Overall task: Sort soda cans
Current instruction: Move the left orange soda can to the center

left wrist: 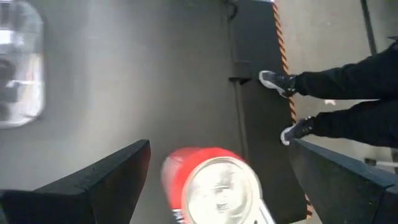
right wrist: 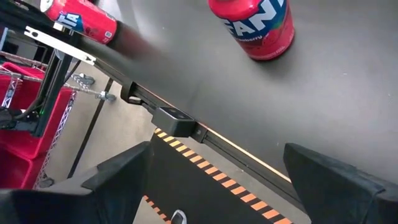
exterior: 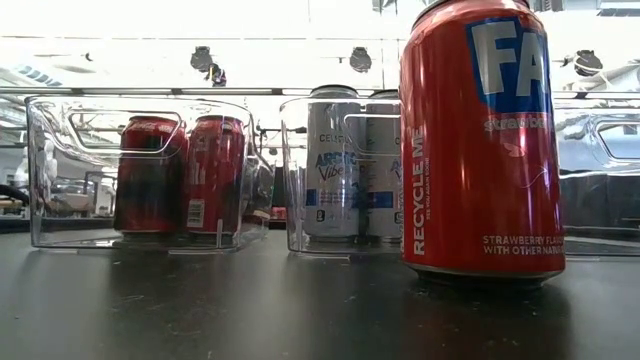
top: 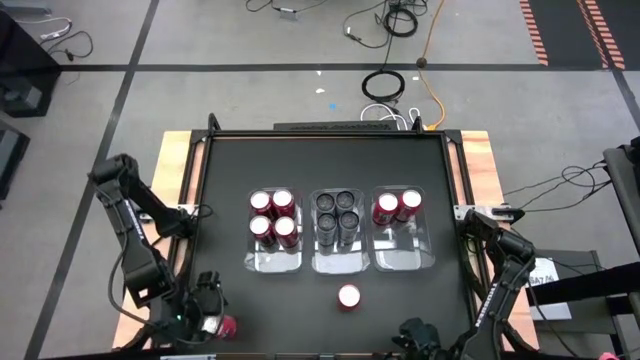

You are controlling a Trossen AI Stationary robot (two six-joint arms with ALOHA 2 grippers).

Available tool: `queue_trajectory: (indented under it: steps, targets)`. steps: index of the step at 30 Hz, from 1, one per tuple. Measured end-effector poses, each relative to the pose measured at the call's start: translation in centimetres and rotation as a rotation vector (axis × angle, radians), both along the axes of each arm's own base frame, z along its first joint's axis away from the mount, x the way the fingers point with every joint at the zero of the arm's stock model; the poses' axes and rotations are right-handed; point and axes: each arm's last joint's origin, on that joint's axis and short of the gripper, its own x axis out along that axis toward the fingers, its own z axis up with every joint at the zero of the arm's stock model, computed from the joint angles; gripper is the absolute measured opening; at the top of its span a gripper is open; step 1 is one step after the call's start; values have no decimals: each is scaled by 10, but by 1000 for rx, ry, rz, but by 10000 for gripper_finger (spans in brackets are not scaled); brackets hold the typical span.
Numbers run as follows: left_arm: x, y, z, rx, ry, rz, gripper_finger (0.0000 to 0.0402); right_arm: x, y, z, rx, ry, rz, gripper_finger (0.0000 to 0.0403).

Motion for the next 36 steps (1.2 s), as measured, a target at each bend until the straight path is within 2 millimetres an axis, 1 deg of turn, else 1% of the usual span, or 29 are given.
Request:
queue_trajectory:
  steps: [4,9,17,23,36]
  targets:
    - [0,-10,-7,0,2,-13,391,2,-1,0,-4,2,1,354]
    - [1,-16,-17,-28,77,74,391,3,-2,0,-3,1,-4,354]
    - [0,-26,-34,28,114,58,391,5,-2,0,1,-1,-6,354]
    - [-2,-29,-48,117,155,50,391,5,-2,0,3,-2,-6,354]
    - [0,-36,-68,181,198,47,391,5,-1,0,10,-7,-6,354]
